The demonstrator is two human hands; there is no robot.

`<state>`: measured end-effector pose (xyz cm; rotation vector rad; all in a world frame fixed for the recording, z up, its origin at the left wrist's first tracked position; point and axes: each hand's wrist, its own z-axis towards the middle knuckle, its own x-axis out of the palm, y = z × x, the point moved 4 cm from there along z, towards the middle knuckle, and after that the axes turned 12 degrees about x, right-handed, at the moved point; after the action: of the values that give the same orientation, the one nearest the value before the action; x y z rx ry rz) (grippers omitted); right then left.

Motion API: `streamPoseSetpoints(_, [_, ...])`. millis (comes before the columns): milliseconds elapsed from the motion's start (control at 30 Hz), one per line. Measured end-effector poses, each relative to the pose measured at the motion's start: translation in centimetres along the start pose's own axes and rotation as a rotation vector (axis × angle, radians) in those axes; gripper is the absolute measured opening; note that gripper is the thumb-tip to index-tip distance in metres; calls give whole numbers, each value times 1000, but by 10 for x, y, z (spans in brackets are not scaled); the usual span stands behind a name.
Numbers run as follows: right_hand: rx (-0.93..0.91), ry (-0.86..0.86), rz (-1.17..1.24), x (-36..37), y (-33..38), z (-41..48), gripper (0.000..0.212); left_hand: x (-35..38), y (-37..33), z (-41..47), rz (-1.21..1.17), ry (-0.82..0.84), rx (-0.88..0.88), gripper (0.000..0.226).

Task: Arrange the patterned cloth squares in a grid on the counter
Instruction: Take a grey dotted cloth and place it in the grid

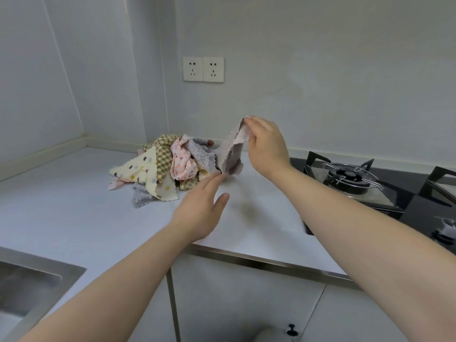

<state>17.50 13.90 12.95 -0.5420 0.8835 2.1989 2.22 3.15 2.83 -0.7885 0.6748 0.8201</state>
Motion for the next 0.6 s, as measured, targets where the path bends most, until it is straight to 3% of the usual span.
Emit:
streamPoseSetpoints(333, [-94,-91,144,-76,5,-12,33,-7,-76,35,-92,-114,5,40])
streamPoseSetpoints(467, [50,-100,341,-103,-10,-19,23,-18,-95,39,-74,-204,-50,40])
streamPoseSetpoints(600, [261,21,400,-111,-33,-20,22,-39,-101,40,-68,-343,-99,33])
